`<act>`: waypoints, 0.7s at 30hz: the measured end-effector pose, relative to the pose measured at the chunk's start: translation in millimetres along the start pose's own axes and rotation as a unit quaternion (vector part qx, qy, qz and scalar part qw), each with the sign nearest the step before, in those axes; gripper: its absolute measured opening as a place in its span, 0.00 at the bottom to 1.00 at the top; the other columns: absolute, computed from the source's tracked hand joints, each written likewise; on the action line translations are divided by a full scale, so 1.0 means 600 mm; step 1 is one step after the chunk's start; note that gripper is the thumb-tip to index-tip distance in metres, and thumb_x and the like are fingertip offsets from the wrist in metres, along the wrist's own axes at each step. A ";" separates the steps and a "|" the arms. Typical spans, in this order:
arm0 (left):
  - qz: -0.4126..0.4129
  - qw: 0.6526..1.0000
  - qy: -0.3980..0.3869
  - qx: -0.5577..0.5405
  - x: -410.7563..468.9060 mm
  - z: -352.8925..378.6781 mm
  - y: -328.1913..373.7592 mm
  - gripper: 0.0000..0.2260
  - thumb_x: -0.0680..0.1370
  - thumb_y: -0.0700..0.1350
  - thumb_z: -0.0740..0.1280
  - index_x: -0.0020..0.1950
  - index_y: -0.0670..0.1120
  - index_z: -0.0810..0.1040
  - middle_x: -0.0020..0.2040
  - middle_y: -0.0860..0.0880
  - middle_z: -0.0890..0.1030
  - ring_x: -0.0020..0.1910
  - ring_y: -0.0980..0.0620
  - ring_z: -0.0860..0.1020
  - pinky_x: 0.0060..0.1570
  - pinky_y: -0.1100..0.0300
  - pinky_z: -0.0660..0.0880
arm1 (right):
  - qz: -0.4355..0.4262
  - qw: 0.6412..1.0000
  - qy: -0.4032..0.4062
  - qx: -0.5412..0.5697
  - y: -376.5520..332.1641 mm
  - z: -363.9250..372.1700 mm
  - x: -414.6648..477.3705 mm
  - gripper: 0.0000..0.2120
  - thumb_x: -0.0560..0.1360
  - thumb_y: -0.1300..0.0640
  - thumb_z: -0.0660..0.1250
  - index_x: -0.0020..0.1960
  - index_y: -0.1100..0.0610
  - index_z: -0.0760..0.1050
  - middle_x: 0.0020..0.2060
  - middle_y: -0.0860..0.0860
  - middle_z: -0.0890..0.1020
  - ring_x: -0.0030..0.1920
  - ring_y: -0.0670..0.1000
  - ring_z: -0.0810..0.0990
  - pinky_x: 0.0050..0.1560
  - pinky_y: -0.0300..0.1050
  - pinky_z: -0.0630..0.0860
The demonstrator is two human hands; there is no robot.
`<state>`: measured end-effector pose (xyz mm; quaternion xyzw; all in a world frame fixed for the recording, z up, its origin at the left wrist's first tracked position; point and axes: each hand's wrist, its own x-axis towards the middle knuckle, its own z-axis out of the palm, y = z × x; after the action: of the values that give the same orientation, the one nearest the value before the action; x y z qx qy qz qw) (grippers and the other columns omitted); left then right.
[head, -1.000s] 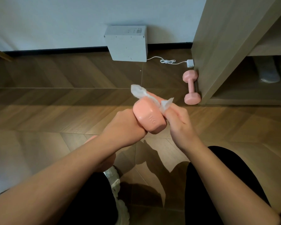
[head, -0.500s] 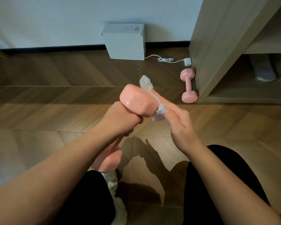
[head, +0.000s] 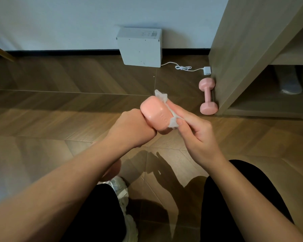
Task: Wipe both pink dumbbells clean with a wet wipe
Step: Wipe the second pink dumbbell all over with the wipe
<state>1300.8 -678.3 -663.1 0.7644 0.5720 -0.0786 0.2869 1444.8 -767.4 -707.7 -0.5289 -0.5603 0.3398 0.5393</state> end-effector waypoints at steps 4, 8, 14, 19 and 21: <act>0.029 0.993 0.008 0.113 0.000 -0.009 -0.007 0.10 0.74 0.50 0.64 0.34 0.50 0.72 0.29 0.51 0.78 0.28 0.54 0.77 0.30 0.60 0.72 | -0.068 0.997 -0.006 -0.039 -0.009 0.004 0.001 0.18 0.80 0.67 0.60 0.70 0.62 0.69 0.69 0.54 0.73 0.72 0.49 0.70 0.70 0.57 0.70; 0.057 0.982 0.048 0.171 -0.012 -0.012 -0.003 0.10 0.75 0.49 0.63 0.34 0.51 0.67 0.32 0.52 0.73 0.30 0.54 0.71 0.27 0.60 0.64 | -0.027 0.998 -0.015 -0.046 -0.007 0.004 0.000 0.18 0.82 0.63 0.59 0.70 0.57 0.69 0.69 0.50 0.74 0.71 0.45 0.70 0.68 0.54 0.72; 0.083 0.981 0.051 0.169 -0.023 -0.014 0.012 0.11 0.76 0.45 0.61 0.34 0.50 0.65 0.31 0.51 0.70 0.29 0.55 0.68 0.26 0.61 0.61 | 0.051 0.986 0.098 0.124 -0.039 -0.005 0.015 0.16 0.83 0.61 0.55 0.70 0.57 0.68 0.63 0.50 0.78 0.64 0.45 0.77 0.59 0.39 0.76; 0.094 0.967 0.035 0.234 -0.027 -0.001 0.014 0.06 0.77 0.47 0.61 0.41 0.49 0.69 0.33 0.52 0.70 0.29 0.54 0.68 0.29 0.60 0.64 | -0.010 0.992 0.120 -0.035 -0.033 -0.003 0.022 0.13 0.82 0.58 0.57 0.64 0.55 0.76 0.59 0.53 0.76 0.61 0.45 0.75 0.60 0.36 0.73; 0.097 0.964 0.026 0.248 -0.027 0.000 0.017 0.06 0.77 0.47 0.61 0.41 0.50 0.68 0.33 0.53 0.68 0.32 0.52 0.69 0.33 0.57 0.67 | 0.024 0.989 0.134 -0.059 -0.027 -0.008 0.030 0.14 0.83 0.56 0.57 0.63 0.55 0.78 0.55 0.51 0.75 0.57 0.44 0.75 0.57 0.36 0.74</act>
<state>1304.7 -693.6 -652.5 0.8654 0.4647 -0.1698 0.0796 1448.3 -754.6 -687.1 -0.6142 -0.4889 0.2451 0.5689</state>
